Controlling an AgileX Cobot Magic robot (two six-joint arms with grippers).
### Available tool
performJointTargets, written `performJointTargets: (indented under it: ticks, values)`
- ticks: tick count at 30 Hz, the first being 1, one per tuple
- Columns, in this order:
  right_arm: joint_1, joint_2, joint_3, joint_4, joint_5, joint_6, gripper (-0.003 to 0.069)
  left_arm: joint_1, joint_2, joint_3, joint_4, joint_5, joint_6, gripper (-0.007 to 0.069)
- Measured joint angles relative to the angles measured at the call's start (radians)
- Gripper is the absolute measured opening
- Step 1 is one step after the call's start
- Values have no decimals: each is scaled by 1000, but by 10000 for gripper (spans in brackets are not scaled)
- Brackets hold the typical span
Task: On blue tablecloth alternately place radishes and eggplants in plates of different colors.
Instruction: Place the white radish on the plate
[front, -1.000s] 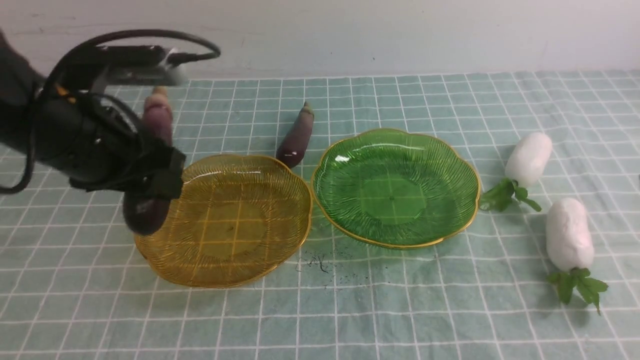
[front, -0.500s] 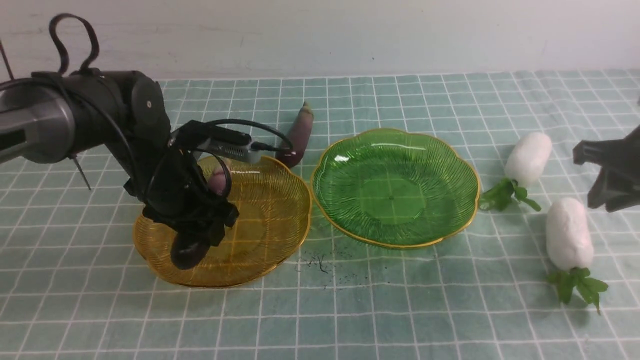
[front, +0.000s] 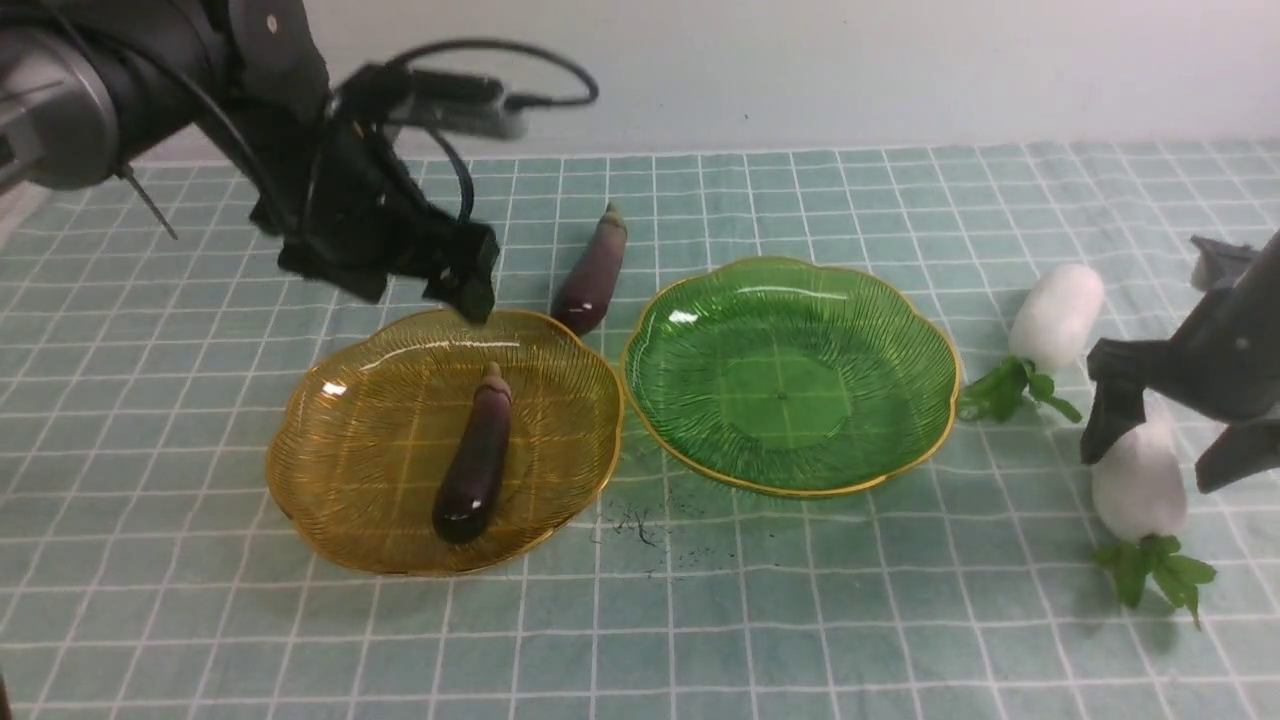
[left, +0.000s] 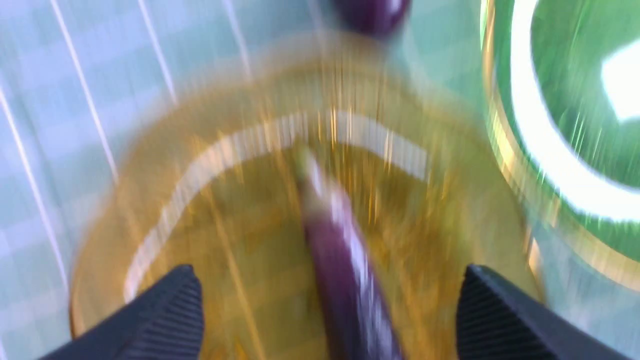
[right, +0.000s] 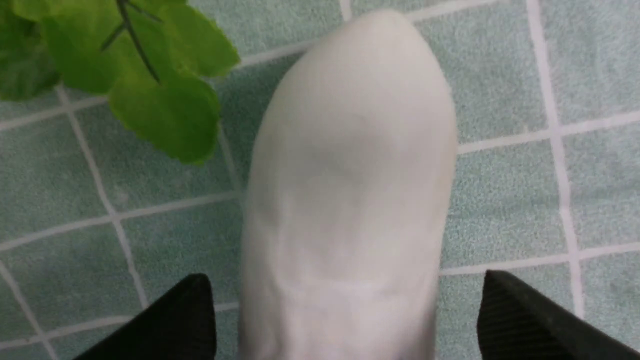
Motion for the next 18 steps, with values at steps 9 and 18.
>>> performJointTargets:
  ticks: [9,18]
  values:
    - [-10,-47,-1,38,77,-72,451,-2,254,-345,-121,-21,-18,355]
    - [93,-249,-20,315,-136,-276,451,-5,522,-613,-106,-50,-15,440]
